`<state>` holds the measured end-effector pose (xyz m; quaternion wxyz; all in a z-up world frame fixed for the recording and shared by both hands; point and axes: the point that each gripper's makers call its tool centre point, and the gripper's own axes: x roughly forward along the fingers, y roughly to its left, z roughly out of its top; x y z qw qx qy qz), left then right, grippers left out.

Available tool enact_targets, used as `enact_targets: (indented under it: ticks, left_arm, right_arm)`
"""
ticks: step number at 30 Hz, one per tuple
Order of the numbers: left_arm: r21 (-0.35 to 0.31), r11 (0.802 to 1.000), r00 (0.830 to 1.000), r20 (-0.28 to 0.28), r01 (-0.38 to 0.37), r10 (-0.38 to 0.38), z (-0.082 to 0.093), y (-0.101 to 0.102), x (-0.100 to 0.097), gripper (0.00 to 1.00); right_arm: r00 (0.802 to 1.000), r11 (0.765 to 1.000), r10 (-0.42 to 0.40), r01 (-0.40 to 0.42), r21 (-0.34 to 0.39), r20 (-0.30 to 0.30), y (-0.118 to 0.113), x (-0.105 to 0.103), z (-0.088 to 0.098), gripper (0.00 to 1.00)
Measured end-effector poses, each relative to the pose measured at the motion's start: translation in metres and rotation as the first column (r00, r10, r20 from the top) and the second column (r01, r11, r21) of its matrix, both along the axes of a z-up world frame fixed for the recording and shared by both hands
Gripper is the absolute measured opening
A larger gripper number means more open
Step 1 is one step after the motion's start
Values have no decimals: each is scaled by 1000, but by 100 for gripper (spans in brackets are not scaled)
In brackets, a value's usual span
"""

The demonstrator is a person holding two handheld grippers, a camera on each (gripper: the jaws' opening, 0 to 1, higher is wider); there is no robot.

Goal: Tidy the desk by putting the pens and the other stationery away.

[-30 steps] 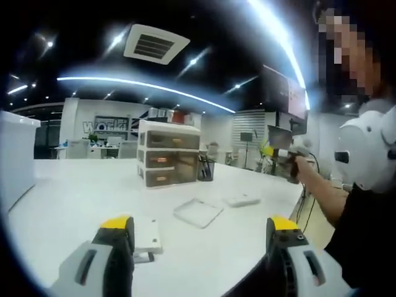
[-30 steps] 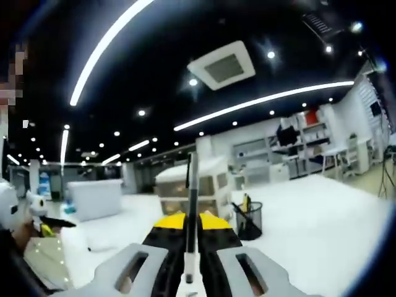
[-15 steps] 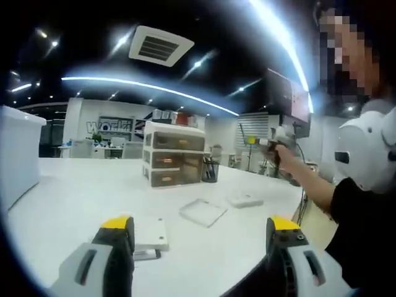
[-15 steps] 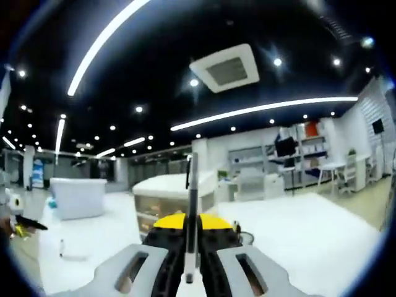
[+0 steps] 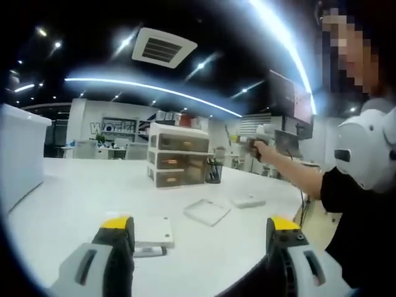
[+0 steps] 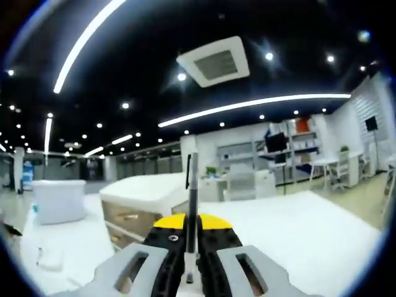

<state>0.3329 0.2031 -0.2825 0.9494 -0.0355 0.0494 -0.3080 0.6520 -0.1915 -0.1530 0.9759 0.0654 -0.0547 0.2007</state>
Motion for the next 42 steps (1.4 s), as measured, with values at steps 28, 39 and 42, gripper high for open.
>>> enact_targets:
  ticks: [28, 39, 42]
  left_arm:
    - [11, 999, 1000, 5, -31, 31, 6, 10, -4, 87]
    - [17, 999, 1000, 9, -29, 28, 9, 6, -8, 87]
    - [19, 999, 1000, 13, -27, 27, 11, 5, -8, 87]
  right_arm:
    - [997, 995, -78, 76, -62, -15, -8, 69, -24, 7]
    - [997, 996, -67, 65, -62, -26, -13, 60, -25, 10]
    - [998, 996, -65, 64, -56, -22, -16, 56, -23, 10]
